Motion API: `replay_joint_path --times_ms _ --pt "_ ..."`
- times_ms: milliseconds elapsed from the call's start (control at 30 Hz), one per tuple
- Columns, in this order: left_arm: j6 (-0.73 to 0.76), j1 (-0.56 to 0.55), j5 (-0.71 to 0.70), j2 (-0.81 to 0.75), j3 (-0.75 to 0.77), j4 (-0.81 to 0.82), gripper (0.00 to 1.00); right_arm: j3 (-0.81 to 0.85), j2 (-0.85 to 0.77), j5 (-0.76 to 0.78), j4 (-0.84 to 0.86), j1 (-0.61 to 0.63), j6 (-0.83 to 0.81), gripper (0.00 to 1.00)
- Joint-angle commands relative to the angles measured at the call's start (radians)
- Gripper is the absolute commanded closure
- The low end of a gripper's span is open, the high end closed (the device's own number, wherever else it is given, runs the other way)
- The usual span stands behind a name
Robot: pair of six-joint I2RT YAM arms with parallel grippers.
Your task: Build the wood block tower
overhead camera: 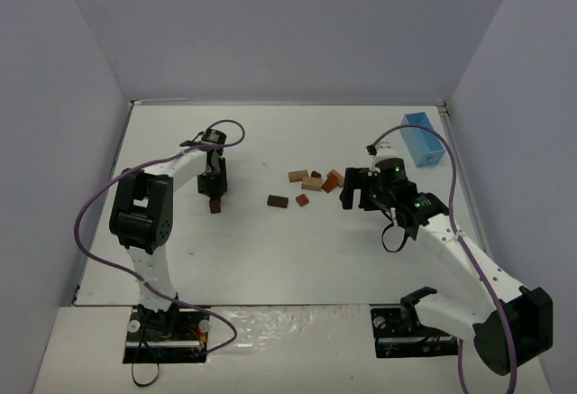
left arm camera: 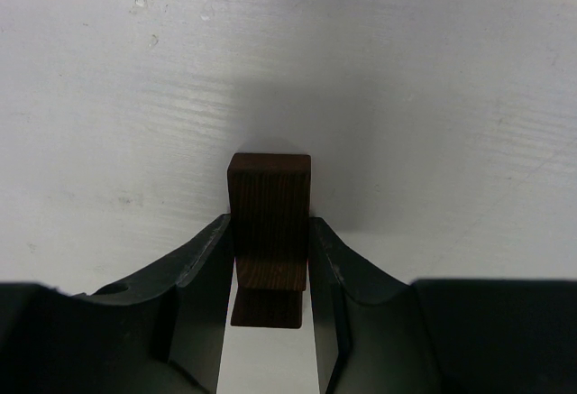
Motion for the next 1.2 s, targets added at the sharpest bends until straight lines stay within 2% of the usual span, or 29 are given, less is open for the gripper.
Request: replay_joint_path --times_ms 0,233,567,833,1000,1167 --pt "-0.018 0.006 0.003 -0.049 -0.021 -0.024 0.99 0.005 -0.019 -0.009 0.036 -0.006 -0.002 0.15" --pt "-0.02 0.006 0.012 -0.057 -0.029 -0.023 0.98 0.004 -0.024 -0.008 0.036 -0.004 -0.004 0.15" --pt "-0.027 0.006 0.023 -0.068 -0.035 -0.026 0.86 0.002 -0.022 -0.009 0.035 -0.004 -0.004 0.15" --pt "-0.036 0.006 0.028 -0.07 -0.016 -0.029 0.6 0.001 -0.016 -0.011 0.037 -0.003 -0.014 0.15" --pt "-0.039 0.004 0.026 -0.087 0.048 -0.063 0.46 0.021 0.006 -0.029 0.039 0.006 -0.024 0.15" --pt "-0.06 0.004 0.023 -0.16 0.122 -0.099 0.36 0.091 0.101 -0.021 0.052 0.094 -0.114 0.15"
